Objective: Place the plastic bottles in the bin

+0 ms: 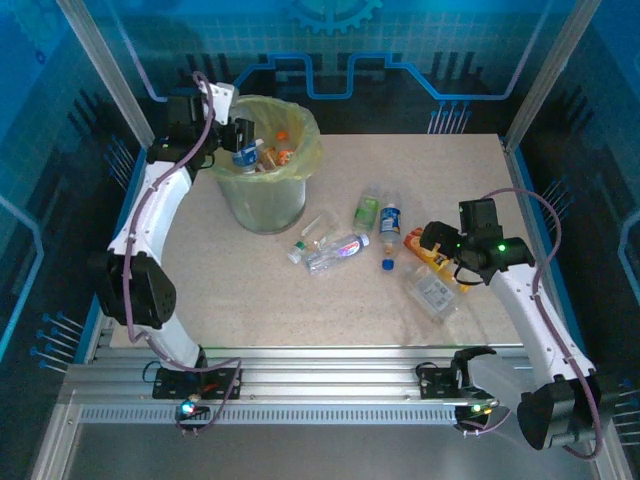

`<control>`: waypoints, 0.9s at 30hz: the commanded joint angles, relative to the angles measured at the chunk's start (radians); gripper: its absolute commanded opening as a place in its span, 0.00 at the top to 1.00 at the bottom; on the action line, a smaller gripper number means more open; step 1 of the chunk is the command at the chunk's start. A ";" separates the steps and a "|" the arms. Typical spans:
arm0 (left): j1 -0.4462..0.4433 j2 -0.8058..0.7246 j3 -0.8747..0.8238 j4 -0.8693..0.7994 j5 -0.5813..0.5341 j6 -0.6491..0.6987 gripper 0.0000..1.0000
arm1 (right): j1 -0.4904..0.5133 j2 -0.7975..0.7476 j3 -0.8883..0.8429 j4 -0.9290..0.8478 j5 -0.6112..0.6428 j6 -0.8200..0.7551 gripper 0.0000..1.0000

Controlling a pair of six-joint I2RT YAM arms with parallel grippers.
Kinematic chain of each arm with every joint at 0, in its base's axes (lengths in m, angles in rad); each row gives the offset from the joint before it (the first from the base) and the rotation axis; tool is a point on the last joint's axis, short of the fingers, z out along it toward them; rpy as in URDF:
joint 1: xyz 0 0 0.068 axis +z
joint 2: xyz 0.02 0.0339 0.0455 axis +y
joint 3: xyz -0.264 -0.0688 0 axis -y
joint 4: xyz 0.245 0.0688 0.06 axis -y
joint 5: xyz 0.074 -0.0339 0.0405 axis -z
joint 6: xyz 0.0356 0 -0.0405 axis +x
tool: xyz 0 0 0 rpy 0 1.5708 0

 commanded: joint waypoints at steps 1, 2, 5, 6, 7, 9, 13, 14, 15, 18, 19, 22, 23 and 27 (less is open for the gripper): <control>-0.016 0.013 0.059 -0.088 0.003 0.072 0.61 | 0.014 -0.014 0.015 -0.020 0.017 0.018 0.00; -0.018 0.021 0.063 -0.105 -0.004 0.082 0.61 | 0.014 -0.010 0.014 -0.019 0.016 0.019 0.00; -0.022 0.040 0.063 -0.136 -0.013 0.095 0.59 | 0.015 -0.007 0.013 -0.014 0.011 0.019 0.00; -0.024 0.046 0.062 -0.144 -0.015 0.095 0.58 | 0.015 -0.005 0.012 -0.014 0.010 0.019 0.00; -0.024 0.051 0.061 -0.150 -0.014 0.094 0.58 | 0.014 -0.004 0.011 -0.015 0.011 0.019 0.00; -0.025 0.059 0.052 -0.157 -0.012 0.087 0.54 | 0.014 -0.004 0.012 -0.014 0.010 0.019 0.00; -0.025 0.058 0.032 -0.163 -0.011 0.062 0.49 | 0.015 -0.008 0.009 -0.015 0.011 0.019 0.00; -0.025 0.056 0.027 -0.164 -0.011 0.051 0.48 | 0.015 -0.010 0.007 -0.015 0.012 0.019 0.00; -0.025 0.053 0.022 -0.167 -0.008 0.044 0.47 | 0.015 -0.011 0.006 -0.014 0.011 0.019 0.00; -0.025 0.038 0.008 -0.177 0.000 0.011 0.45 | 0.015 -0.010 0.001 -0.012 0.012 0.021 0.00; -0.025 0.032 0.000 -0.177 0.003 -0.001 0.43 | 0.014 -0.010 -0.001 -0.010 0.010 0.022 0.00; -0.025 0.009 -0.034 -0.172 0.001 -0.034 0.34 | 0.016 -0.010 -0.006 -0.004 0.006 0.024 0.00; -0.025 0.003 -0.048 -0.167 -0.003 -0.041 0.32 | 0.015 -0.010 -0.008 -0.003 0.005 0.024 0.00; -0.025 -0.020 -0.082 -0.153 0.005 -0.063 0.25 | 0.017 -0.010 -0.006 -0.003 0.004 0.019 0.00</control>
